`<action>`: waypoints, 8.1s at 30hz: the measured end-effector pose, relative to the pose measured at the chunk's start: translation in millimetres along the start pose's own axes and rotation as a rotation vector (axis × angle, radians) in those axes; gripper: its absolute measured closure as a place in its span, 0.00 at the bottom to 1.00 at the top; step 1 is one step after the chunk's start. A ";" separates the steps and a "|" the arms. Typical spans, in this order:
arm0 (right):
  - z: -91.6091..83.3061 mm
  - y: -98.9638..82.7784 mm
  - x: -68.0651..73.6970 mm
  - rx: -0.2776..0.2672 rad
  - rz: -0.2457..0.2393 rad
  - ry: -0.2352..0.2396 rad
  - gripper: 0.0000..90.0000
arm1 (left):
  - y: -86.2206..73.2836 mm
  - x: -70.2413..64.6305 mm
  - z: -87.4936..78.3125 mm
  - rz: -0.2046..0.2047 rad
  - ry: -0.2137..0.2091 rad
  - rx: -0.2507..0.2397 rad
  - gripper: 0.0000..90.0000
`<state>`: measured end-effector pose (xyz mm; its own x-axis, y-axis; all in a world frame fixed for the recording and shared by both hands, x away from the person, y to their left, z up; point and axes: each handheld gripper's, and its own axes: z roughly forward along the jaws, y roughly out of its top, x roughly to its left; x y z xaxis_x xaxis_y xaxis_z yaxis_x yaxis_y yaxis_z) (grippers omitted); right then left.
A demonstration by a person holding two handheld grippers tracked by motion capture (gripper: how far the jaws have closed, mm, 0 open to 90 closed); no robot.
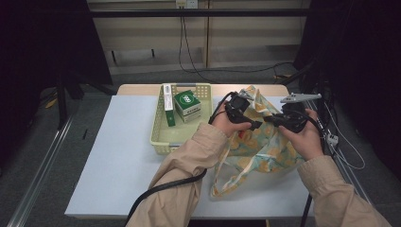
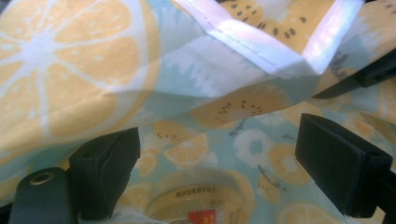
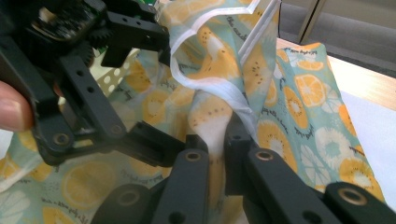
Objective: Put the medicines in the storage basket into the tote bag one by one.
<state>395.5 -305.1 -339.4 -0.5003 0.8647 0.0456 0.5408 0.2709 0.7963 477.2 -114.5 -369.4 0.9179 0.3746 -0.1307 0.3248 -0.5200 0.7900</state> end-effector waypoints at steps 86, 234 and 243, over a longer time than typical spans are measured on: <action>15.0 -15.1 7.9 0.040 -0.021 0.023 0.99 | -65.2 112.3 -112.0 -0.170 0.272 0.000 0.07; 13.1 -12.1 18.0 0.016 -0.038 0.022 0.98 | -66.9 110.8 -95.9 -0.356 0.498 0.152 0.07; 14.2 -11.5 18.6 0.019 -0.040 0.019 0.98 | -73.7 110.8 -86.8 -0.422 0.491 0.146 0.01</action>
<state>389.6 -286.1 -356.2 -0.5339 0.8451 0.0256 0.5328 0.3129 0.7863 535.1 32.0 -390.1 0.5060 0.8572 -0.0956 0.6926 -0.3378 0.6373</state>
